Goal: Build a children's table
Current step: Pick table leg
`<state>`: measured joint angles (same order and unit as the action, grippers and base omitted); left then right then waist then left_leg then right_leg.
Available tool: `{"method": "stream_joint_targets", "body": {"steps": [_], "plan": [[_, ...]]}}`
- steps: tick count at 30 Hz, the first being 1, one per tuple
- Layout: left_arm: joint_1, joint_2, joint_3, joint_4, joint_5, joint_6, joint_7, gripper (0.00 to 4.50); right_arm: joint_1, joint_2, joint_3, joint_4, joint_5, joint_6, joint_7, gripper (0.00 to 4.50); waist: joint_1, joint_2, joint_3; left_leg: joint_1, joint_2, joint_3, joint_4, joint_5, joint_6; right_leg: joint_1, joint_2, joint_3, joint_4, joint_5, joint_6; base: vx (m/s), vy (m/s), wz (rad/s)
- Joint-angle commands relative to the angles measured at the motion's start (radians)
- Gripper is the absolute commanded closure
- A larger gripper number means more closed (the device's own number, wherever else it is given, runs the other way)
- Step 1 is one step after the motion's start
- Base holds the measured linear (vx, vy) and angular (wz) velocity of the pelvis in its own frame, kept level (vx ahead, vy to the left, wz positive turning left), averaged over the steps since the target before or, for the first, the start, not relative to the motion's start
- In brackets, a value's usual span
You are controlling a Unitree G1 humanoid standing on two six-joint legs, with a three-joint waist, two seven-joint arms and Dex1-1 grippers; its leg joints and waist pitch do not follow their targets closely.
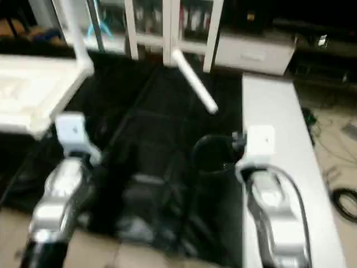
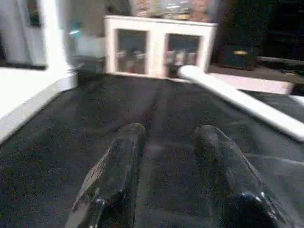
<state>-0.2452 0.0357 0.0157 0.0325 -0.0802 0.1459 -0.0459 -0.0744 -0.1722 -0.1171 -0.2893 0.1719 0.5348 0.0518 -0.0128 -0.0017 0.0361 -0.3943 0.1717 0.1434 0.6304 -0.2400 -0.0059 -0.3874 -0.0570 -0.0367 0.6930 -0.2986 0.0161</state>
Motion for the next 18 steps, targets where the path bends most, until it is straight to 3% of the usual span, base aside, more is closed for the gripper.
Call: {"method": "stream_joint_targets", "body": {"steps": [1,2,3,4,5,6,7,8,9,10,12,13,14,15,16,17,18], "plan": [[-0.012,0.015,0.012,0.021,0.0,-0.005,-0.008,2.55,-0.011,0.004,0.002,-0.007,0.007,-0.007,0.002,0.72,0.015,-0.008,-0.026,0.016,0.01,0.004,-0.03,-0.214,-0.05,0.056,-0.086,0.073,-0.187,-0.627,0.149,-0.039,-0.097,-0.13],[-0.016,0.014,0.006,0.022,-0.013,-0.011,-0.02,2.55,-0.014,0.005,-0.006,-0.007,0.006,-0.008,0.003,0.72,0.003,-0.011,-0.016,0.032,0.005,0.01,-0.022,-0.276,-0.058,0.055,-0.079,0.057,-0.212,-0.814,0.097,-0.039,-0.097,-0.13],[-0.018,0.014,0.004,0.022,-0.013,-0.013,-0.022,2.55,-0.016,0.005,-0.009,-0.007,0.006,-0.008,0.004,0.72,0.002,-0.011,-0.016,0.034,0.0,0.009,-0.027,-0.278,-0.045,0.076,-0.072,0.05,-0.225,-0.859,0.054,0.0,0.0,0.0],[-0.021,0.014,0.002,0.024,-0.011,-0.012,-0.022,2.55,-0.018,0.005,-0.012,-0.007,0.003,-0.008,0.004,0.72,-0.006,-0.003,-0.007,0.058,0.005,0.004,-0.047,-0.329,-0.038,0.07,-0.053,0.036,-0.227,-0.844,0.01,0.0,0.0,0.0],[-0.023,0.013,0.001,0.024,-0.01,-0.011,-0.021,2.55,-0.019,0.005,-0.014,-0.006,0.001,-0.008,0.004,0.72,-0.012,0.0,-0.011,0.06,0.007,0.002,-0.058,-0.33,-0.036,0.082,-0.045,0.032,-0.222,-0.79,-0.012,0.0,0.0,0.0],[-0.027,0.01,0.001,0.029,-0.009,-0.009,-0.02,2.55,-0.022,0.003,-0.016,-0.005,0.0,-0.009,0.006,0.72,-0.02,0.008,-0.012,0.07,0.023,-0.008,-0.086,-0.35,-0.036,0.096,-0.034,0.022,-0.212,-0.663,-0.061,0.058,0.048,-0.04],[-0.027,0.008,0.003,0.03,-0.009,-0.009,-0.022,2.55,-0.023,-0.001,-0.017,-0.006,0.0,-0.01,0.007,0.72,-0.032,0.013,-0.01,0.086,0.037,-0.017,-0.106,-0.38,-0.027,0.102,-0.026,0.016,-0.201,-0.537,-0.108,0.1,0.065,-0.01],[-0.027,0.007,0.003,0.03,-0.009,-0.009,-0.023,2.55,-0.023,-0.003,-0.018,-0.006,0.0,-0.01,0.007,0.72,-0.037,0.022,-0.018,0.096,0.041,-0.02,-0.113,-0.372,-0.018,0.11,-0.027,0.018,-0.195,-0.459,-0.138,0.1,0.065,-0.01],[-0.024,0.001,0.006,0.03,-0.013,-0.005,-0.023,2.55,-0.023,-0.012,-0.022,-0.005,0.004,-0.011,0.011,0.72,-0.042,0.023,-0.024,0.108,0.047,-0.024,-0.12,-0.355,-0.005,0.112,-0.026,0.017,-0.187,-0.371,-0.171,0.127,0.077,0.02],[-0.02,-0.004,0.009,0.029,-0.011,-0.015,-0.017,2.55,-0.022,-0.016,-0.026,-0.004,0.009,-0.013,0.016,0.72,-0.064,0.027,-0.034,0.108,0.061,-0.039,-0.128,-0.25,0.07,0.125,-0.026,0.007,-0.16,-0.136,-0.225,0.14,0.09,0.02],[-0.016,-0.005,0.012,0.026,-0.011,-0.023,-0.013,2.55,-0.021,-0.018,-0.027,-0.004,0.01,-0.015,0.019,0.72,-0.068,0.025,-0.04,0.098,0.042,-0.026,-0.109,-0.176,0.118,0.134,-0.032,0.016,-0.16,-0.032,-0.251,0.149,0.09,0.03],[-0.013,-0.004,0.013,0.025,-0.01,-0.012,-0.007,2.55,-0.024,-0.02,-0.032,0.0,0.016,-0.016,0.025,0.72,-0.056,0.011,-0.073,0.047,-0.011,-0.012,-0.053,0.147,0.224,0.183,-0.025,0.036,-0.127,0.326,-0.246,0.158,0.085,0.08],[-0.014,-0.002,0.012,0.028,-0.011,-0.011,-0.01,2.55,-0.03,-0.019,-0.036,0.004,0.022,-0.014,0.027,0.72,-0.054,0.009,-0.082,0.034,-0.021,-0.018,-0.038,0.276,0.261,0.19,-0.013,0.037,-0.104,0.477,-0.222,0.158,0.085,0.08],[-0.015,-0.001,0.011,0.031,-0.011,-0.012,-0.012,2.55,-0.035,-0.019,-0.04,0.008,0.026,-0.013,0.029,0.72,-0.053,0.025,-0.097,0.09,0.007,-0.054,-0.017,0.617,0.33,0.14,0.014,0.015,-0.047,0.714,-0.16,0.148,0.057,0.11],[-0.013,-0.001,0.01,0.03,-0.012,-0.016,-0.016,2.55,-0.041,-0.018,-0.043,0.012,0.031,-0.012,0.031,0.72,-0.068,0.025,-0.099,0.144,0.039,-0.089,-0.004,0.794,0.372,0.08,0.008,0.015,-0.027,0.704,-0.12,0.094,0.004,-0.12],[-0.012,-0.001,0.01,0.028,-0.014,-0.019,-0.019,2.55,-0.044,-0.018,-0.045,0.015,0.034,-0.011,0.031,0.72,-0.102,0.029,-0.099,0.228,0.121,-0.185,0.008,1.201,0.444,-0.042,-0.067,0.047,-0.016,0.451,-0.006,0.094,0.004,-0.12],[-0.011,-0.001,0.009,0.027,-0.014,-0.023,-0.023,2.55,-0.046,-0.018,-0.047,0.017,0.037,-0.01,0.032,0.72,-0.122,0.006,-0.101,0.223,0.099,-0.221,0.027,1.328,0.403,-0.063,-0.12,0.1,-0.032,0.402,0.063,0.016,-0.018,-0.34]]}}
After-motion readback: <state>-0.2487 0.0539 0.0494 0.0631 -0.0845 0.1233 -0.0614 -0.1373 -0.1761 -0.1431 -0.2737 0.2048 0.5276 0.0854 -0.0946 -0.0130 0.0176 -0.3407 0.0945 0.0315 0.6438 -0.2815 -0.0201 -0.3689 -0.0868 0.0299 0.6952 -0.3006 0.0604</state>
